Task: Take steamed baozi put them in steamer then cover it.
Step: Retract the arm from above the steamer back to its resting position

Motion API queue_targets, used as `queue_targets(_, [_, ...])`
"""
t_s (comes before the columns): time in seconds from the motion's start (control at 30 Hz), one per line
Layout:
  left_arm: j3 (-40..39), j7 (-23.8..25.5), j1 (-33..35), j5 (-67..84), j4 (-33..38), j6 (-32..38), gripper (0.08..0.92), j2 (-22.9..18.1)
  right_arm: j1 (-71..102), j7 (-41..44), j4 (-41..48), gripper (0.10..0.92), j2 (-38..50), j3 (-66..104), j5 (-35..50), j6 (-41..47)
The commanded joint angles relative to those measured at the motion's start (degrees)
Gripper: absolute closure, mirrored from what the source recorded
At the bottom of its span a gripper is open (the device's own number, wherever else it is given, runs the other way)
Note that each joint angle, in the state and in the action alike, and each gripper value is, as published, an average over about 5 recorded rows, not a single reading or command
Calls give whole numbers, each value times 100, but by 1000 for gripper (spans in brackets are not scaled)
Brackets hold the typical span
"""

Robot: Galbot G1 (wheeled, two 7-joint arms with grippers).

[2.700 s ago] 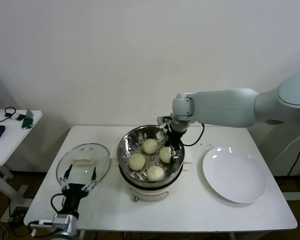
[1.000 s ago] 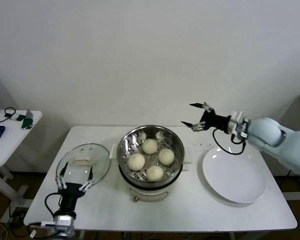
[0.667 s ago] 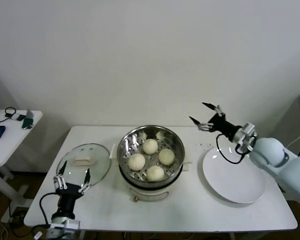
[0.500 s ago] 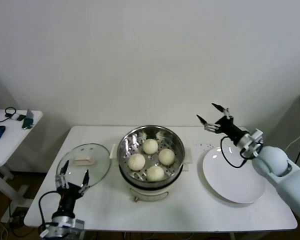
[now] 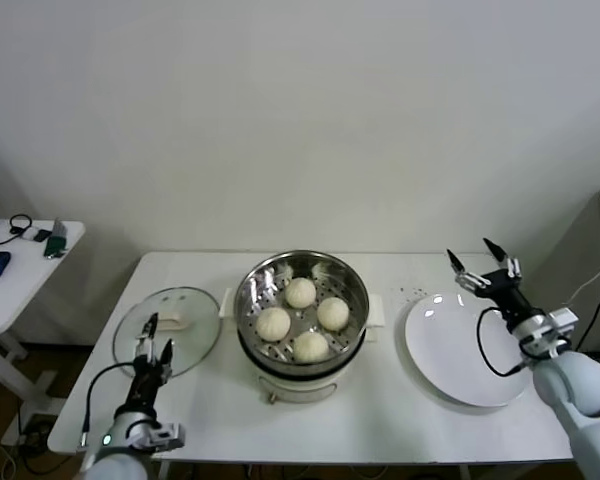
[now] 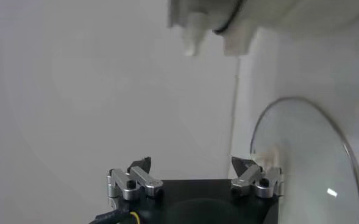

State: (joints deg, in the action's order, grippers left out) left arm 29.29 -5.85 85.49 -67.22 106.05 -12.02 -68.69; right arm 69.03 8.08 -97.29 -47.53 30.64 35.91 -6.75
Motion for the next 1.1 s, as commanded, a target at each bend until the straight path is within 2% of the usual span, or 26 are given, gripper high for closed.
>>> queue_targets(0.03, [-199, 104, -1099, -1448, -1552, -118, 177, 64, 1264, 33, -373, 203, -671, 832, -205, 171])
queue_targets(0.47, [-294, -142, -1999, -1467, -2744, -7, 177, -35, 1656, 90, -577, 203, -949, 1128, -454, 155])
queue_targets(1.1, [-433, -407, -2541, -1346, -3384, 151, 177, -73, 1721, 196, -573, 203, -1037, 1226, -665, 122])
